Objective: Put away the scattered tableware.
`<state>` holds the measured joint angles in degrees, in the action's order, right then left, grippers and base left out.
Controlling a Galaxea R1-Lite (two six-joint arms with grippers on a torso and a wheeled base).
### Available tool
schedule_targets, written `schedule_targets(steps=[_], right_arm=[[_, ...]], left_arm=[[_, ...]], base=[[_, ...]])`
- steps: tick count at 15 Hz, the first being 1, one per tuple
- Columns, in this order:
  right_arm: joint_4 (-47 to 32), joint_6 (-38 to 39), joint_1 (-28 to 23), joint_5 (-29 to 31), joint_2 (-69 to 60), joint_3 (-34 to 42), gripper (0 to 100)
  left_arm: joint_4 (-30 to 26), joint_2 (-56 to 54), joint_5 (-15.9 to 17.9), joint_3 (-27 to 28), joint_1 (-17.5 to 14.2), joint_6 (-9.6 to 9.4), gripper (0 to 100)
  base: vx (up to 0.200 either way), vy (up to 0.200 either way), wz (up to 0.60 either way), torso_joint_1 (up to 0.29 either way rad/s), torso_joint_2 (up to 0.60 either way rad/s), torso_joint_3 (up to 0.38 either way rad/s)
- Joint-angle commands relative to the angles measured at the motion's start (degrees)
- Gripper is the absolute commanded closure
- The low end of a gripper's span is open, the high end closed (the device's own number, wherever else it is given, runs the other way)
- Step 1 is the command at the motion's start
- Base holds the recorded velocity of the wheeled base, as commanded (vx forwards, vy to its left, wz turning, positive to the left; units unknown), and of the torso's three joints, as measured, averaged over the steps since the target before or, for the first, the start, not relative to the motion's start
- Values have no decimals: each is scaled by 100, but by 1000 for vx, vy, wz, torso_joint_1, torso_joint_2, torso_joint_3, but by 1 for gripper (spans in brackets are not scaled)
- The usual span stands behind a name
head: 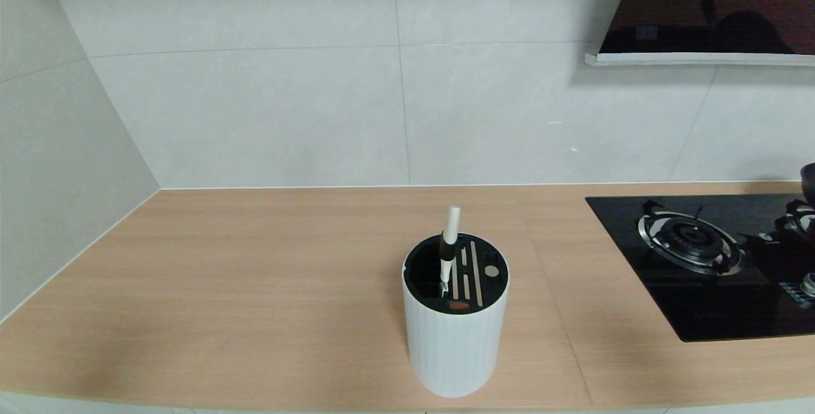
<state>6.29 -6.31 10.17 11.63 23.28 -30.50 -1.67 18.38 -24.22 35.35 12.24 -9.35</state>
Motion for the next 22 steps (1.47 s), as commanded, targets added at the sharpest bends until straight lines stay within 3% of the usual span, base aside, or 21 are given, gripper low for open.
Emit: schedule_targets(steps=[1, 3, 5, 7, 9, 13, 15, 16, 18, 19, 20, 21, 22], right_arm=[[-313, -344, -410, -3, -1159, -9, 0], [-357, -450, -727, -64, -1379, 27, 0], [-383, -450, -1043, -407, -1713, 264, 0], [-471, -450, -1157, -697, -2021, 528, 0], [-480, -423, -1052, -785, -2328, 870, 0], [-462, 289, -1025, -1295, -2328, 1688, 0], [-462, 289, -1025, -1312, -2328, 1960, 0], [-453, 297, -1025, -1330, -2328, 2523, 0], [-418, 297, -1025, -1330, -2328, 2945, 0], [-409, 297, -1025, -1348, -2328, 3041, 0], [-427, 306, -1025, -1462, -2328, 3050, 0], [-568, 297, -1025, -1541, -2328, 3050, 0], [-691, 306, -1025, -1558, -2328, 3041, 0]], left_arm=[[-343, -1118, 172, -11, -565, -5, 0], [-360, -1346, 533, -143, -864, 30, 0], [-360, -1724, 621, -459, -1162, 21, 0], [-387, -1838, 761, -705, -1206, 65, 0], [-395, -1838, 796, -846, -1206, 364, 0], [-299, -1838, 1095, -1883, -1206, 399, 0], [-167, -1838, 1148, -2147, -1206, 381, 0], [229, -1838, 1253, -2841, -1206, 276, 0], [677, -1838, 1262, -3535, -1206, 65, 0], [439, -1838, 1306, -3535, -1206, 135, 0], [404, -1838, 1535, -3535, -1206, 320, 0], [396, -1838, 1974, -3535, -1206, 548, 0], [369, -1838, 2194, -3535, -1206, 689, 0]], base=[[0, 0, 0, 0, 0, 0], [0, 0, 0, 0, 0, 0], [0, 0, 0, 0, 0, 0], [0, 0, 0, 0, 0, 0], [0, 0, 0, 0, 0, 0], [0, 0, 0, 0, 0, 0], [0, 0, 0, 0, 0, 0], [0, 0, 0, 0, 0, 0], [0, 0, 0, 0, 0, 0], [0, 0, 0, 0, 0, 0], [0, 0, 0, 0, 0, 0], [0, 0, 0, 0, 0, 0], [0, 0, 0, 0, 0, 0]])
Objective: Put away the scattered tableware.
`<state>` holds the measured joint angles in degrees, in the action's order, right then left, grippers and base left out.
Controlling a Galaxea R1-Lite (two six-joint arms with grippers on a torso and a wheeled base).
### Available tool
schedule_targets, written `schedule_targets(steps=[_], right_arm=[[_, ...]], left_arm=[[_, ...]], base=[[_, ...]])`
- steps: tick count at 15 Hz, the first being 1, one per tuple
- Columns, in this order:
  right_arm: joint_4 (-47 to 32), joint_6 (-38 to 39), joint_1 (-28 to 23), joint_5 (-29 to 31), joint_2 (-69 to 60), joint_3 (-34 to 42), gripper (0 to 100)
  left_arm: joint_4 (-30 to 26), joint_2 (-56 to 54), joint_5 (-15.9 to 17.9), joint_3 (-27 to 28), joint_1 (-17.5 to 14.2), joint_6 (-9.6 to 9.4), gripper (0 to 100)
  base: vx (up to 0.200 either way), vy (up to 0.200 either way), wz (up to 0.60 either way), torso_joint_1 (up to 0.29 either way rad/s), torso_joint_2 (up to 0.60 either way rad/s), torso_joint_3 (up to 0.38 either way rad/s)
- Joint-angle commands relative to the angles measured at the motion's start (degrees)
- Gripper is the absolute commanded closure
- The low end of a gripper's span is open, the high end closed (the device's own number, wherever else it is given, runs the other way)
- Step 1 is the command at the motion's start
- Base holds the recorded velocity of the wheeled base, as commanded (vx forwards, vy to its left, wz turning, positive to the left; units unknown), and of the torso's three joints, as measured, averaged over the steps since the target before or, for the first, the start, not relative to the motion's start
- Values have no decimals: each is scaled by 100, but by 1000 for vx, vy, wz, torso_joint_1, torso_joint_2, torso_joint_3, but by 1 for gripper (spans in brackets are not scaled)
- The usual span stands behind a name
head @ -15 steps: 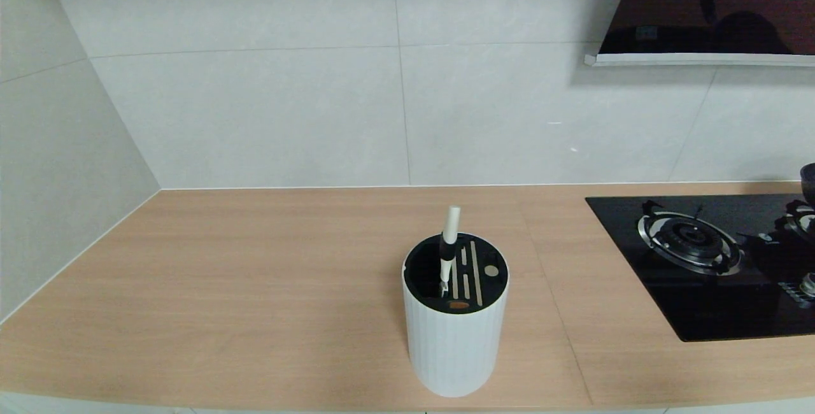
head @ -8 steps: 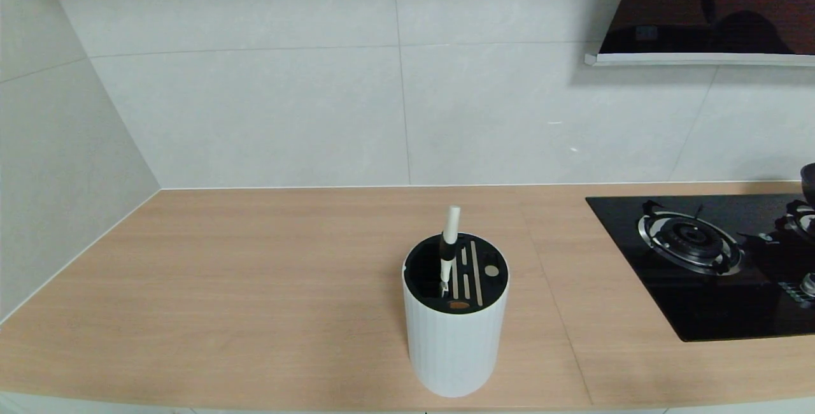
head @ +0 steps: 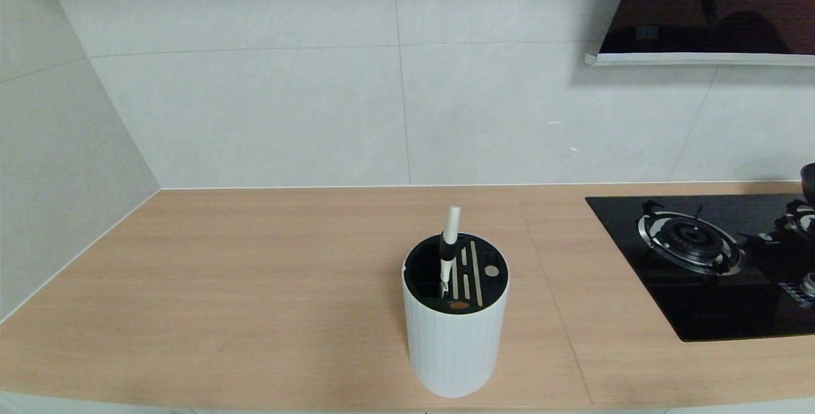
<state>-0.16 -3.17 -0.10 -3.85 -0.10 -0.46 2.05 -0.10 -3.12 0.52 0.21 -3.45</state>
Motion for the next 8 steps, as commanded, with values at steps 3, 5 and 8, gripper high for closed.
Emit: schedule_targets(steps=[3, 5, 8], right_arm=[[-37, 9, 1, -72, 10, 38, 0], [-37, 27, 1, -81, 10, 38, 0], [-37, 27, 1, -81, 10, 38, 0]], left_arm=[[-214, 10, 347, -52, -3, 108, 0], [-205, 10, 356, -52, -3, 187, 0], [-205, 10, 356, -52, -3, 345, 0]], base=[[0, 0, 0, 0, 0, 0], [0, 0, 0, 0, 0, 0], [0, 0, 0, 0, 0, 0]])
